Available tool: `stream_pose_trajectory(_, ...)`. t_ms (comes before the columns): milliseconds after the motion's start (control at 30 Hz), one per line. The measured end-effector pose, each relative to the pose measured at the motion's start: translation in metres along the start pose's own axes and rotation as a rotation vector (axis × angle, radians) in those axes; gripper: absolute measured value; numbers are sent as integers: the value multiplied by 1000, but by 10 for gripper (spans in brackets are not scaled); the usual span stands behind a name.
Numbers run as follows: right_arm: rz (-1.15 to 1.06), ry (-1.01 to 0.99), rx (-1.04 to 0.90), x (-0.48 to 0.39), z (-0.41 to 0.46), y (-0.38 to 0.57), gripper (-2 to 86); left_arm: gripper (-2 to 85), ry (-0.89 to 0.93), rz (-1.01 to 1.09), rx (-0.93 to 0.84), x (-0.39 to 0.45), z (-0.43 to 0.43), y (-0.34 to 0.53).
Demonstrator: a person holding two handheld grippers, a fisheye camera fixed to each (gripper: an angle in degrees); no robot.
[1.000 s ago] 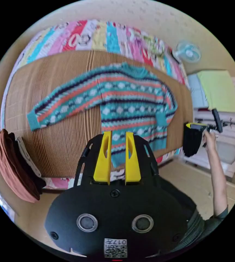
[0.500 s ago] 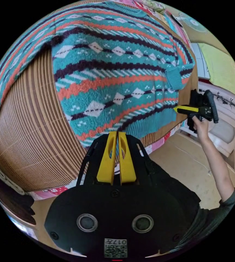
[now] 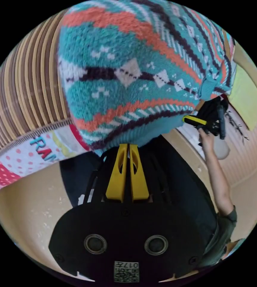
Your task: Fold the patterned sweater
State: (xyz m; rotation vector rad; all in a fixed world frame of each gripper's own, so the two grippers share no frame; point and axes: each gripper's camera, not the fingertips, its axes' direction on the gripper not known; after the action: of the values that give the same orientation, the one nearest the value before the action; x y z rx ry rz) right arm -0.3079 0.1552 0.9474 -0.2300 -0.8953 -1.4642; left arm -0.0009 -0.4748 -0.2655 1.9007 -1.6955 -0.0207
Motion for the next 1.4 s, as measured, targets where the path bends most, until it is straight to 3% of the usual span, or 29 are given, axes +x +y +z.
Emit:
stream_pose_trajectory(133,99,-290,53,23,-9,63,4,60,238,5,247,-48,-64,52)
stream_pose_trajectory(200,145,-588,40,41,3,104,4,92,447,-76,494,-99,-115,84)
stream_pose_trajectory(400,531,-1111,181,72,48,241,4,124,1081,-296,1160,-234,-175,158)
stream_pose_trajectory(500,719,-1282,248,63,70,307,4,131,1324,-490,1331,-277,-159,179)
stream_pose_trajectory(567,809,-1375,306,51,79,340,3,117,1351,-548,1376,-293,-156,189)
stream_pose_trajectory(767,921,-1602,438,5,95,404,2,72,1193,-454,1372,-322,-173,200)
stream_pose_trajectory(833,918,-1626,468,-5,93,416,2,40,1270,-339,1423,-321,-174,199)
stream_pose_trajectory(900,900,-1636,489,-13,91,429,2,37,1541,67,1489,-296,-189,180)
stream_pose_trajectory(933,893,-1638,491,-14,91,432,2,37,1565,159,1480,-282,-195,176)
stream_pose_trajectory(1000,880,-1649,498,-19,91,441,2,36,1512,516,1315,-197,-221,163)
stream_pose_trajectory(1133,874,-1734,578,-25,92,453,3,39,1222,807,1005,-30,-208,153)
stream_pose_trajectory(1167,863,-1776,621,-27,92,456,3,54,1056,840,896,24,-191,146)
stream_pose_trajectory(1233,844,-1840,671,-28,92,460,3,87,752,859,766,96,-155,132)
stream_pose_trajectory(1300,813,-1905,712,-27,93,465,4,131,351,700,659,156,-83,101)
stream_pose_trajectory(1400,771,-1934,737,-17,91,474,5,129,124,499,491,171,22,61)
